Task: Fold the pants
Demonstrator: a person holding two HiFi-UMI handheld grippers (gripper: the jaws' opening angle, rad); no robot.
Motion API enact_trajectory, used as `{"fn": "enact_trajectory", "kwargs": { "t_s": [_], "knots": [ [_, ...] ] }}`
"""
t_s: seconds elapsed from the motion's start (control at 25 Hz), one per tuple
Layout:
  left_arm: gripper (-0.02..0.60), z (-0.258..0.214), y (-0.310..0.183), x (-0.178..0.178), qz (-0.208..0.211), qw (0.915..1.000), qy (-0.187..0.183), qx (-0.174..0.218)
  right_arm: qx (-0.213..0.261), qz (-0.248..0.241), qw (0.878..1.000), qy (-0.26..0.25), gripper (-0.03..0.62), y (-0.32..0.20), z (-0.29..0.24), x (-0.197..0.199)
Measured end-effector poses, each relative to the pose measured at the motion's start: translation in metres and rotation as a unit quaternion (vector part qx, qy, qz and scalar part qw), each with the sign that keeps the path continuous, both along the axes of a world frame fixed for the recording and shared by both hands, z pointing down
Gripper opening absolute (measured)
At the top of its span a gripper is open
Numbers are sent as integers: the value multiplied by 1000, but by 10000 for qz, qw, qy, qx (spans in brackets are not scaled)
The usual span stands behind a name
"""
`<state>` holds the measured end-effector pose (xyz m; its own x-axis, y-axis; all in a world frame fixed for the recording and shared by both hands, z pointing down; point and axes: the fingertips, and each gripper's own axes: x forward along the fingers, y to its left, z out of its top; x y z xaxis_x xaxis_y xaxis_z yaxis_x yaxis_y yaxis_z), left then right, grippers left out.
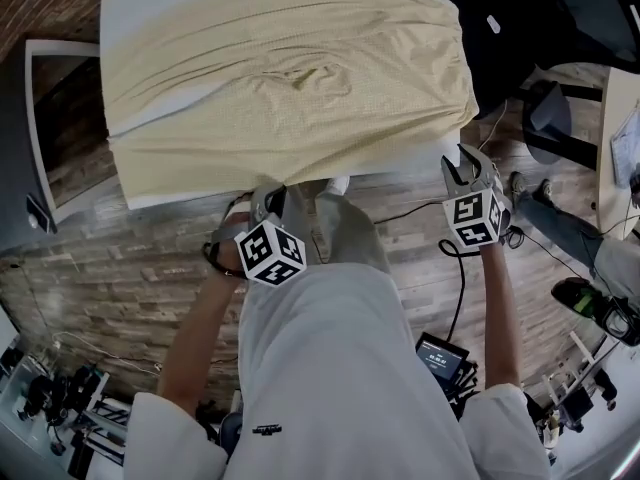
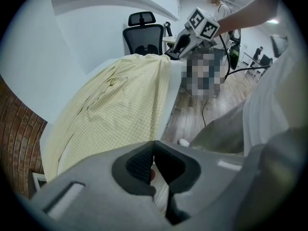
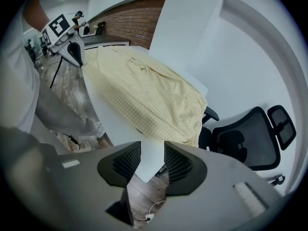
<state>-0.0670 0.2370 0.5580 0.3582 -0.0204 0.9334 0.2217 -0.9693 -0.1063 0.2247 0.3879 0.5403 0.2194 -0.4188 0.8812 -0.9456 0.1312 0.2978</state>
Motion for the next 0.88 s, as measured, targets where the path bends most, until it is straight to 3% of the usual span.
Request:
{"fn": "enact_trajectory", "kwargs": {
  "t_s": [0.4, 0.72, 0.8, 0.88],
  "knots": [
    [6, -12, 0, -5, -506, 9981, 136, -314, -395, -959, 9943, 256, 164, -12, 22, 9],
    [6, -18, -1, -5, -498, 9982, 152, -308, -1049, -2054, 9692, 868, 150, -18, 37, 18],
    [6, -20, -1, -5, -505, 9981, 160, -300, -1171, -2143, 9651, 944, 116, -19, 43, 23],
    [6, -22, -2, -3, -514, 9981, 171, -279, -1172, -2128, 9650, 989, 5, -20, 45, 25]
  ]
}}
